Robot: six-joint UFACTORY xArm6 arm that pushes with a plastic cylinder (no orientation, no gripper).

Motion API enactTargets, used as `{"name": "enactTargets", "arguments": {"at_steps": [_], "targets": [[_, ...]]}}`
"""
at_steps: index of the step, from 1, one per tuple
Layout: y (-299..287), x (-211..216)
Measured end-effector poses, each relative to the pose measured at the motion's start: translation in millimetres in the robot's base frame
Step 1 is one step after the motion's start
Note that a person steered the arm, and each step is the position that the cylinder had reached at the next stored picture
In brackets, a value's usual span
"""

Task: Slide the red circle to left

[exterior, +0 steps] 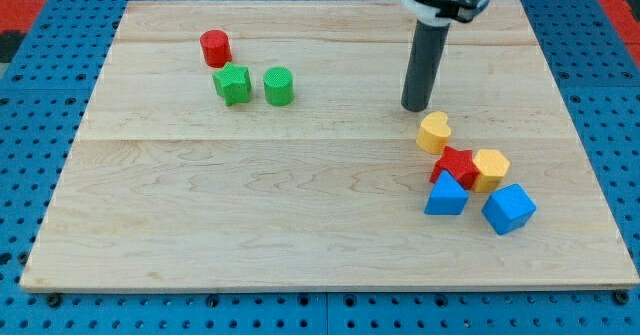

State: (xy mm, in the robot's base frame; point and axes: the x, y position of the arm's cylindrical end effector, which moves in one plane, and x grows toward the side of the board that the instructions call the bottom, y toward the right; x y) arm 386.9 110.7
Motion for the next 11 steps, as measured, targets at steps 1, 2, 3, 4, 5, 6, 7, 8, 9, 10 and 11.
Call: {"name": "enactTargets", "arguments": {"at_steps": [1,2,3,4,5,6,7,8,9,10,11], "targets": [[2.8,29.5],[-4.4,54.9],[-12.8,50.0],[-16.4,33.7],[-19.5,-8.4],[-47.5,-48.3],[-95.8,-66.5],[-143.1,-73.3],[-187.9,-90.3],[-255.2,-89.1],[-249.6,-85.5]]}}
